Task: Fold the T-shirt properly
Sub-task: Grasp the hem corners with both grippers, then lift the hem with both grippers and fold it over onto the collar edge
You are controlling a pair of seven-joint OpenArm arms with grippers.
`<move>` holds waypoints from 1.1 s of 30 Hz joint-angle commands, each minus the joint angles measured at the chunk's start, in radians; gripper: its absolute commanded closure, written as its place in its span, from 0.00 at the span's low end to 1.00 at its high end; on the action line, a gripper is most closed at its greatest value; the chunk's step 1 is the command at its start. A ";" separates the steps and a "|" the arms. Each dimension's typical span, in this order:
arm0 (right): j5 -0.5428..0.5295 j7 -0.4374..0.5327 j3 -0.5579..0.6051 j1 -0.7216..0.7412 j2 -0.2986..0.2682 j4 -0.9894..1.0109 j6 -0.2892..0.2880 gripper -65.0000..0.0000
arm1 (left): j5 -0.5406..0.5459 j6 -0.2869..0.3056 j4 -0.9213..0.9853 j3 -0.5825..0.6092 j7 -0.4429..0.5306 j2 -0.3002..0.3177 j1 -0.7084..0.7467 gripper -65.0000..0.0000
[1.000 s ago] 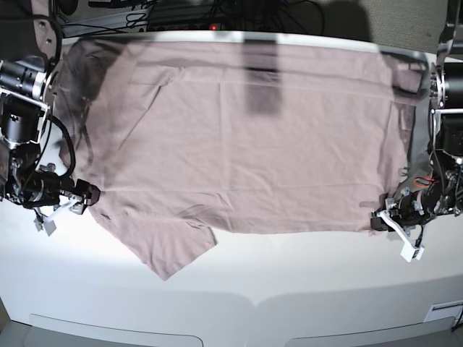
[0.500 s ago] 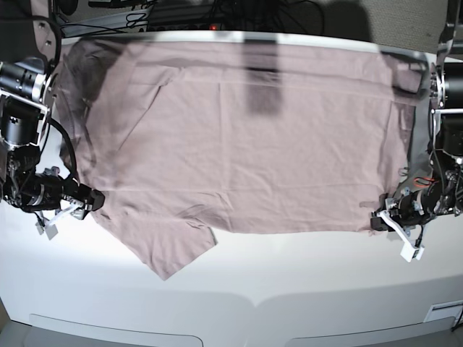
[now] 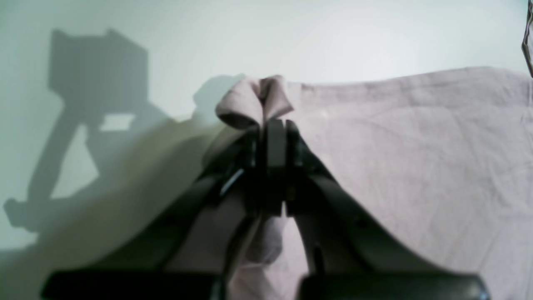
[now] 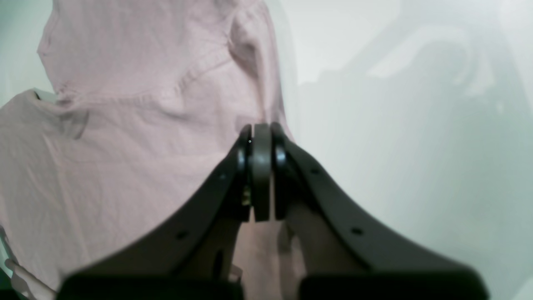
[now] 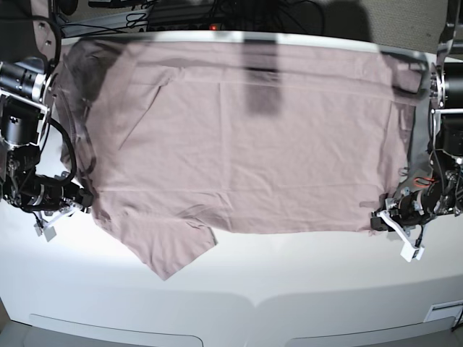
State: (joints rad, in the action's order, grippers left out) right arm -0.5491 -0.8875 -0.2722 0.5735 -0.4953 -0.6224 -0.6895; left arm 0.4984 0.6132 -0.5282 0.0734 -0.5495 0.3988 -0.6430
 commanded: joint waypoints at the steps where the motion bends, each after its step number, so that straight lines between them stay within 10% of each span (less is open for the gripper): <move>1: -0.012 0.023 -0.002 0.039 -0.018 -0.015 -0.009 1.00 | 0.015 0.009 -0.016 -0.003 0.029 0.014 -0.035 1.00; 23: -0.012 -0.031 -0.002 0.131 -0.020 -0.015 -0.009 1.00 | 0.005 0.009 -0.052 -0.003 0.048 0.014 -0.029 1.00; 33: -0.001 -0.017 -0.002 -0.049 -0.020 -0.264 -0.009 1.00 | -0.039 -0.039 -0.282 -0.003 0.050 0.014 0.112 1.00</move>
State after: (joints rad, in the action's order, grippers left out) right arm -0.5259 -0.9226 -0.2722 0.4877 -0.4953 -0.8711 -0.6899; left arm 0.4423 0.5697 -0.7910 0.0738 -0.5251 0.3988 -0.4942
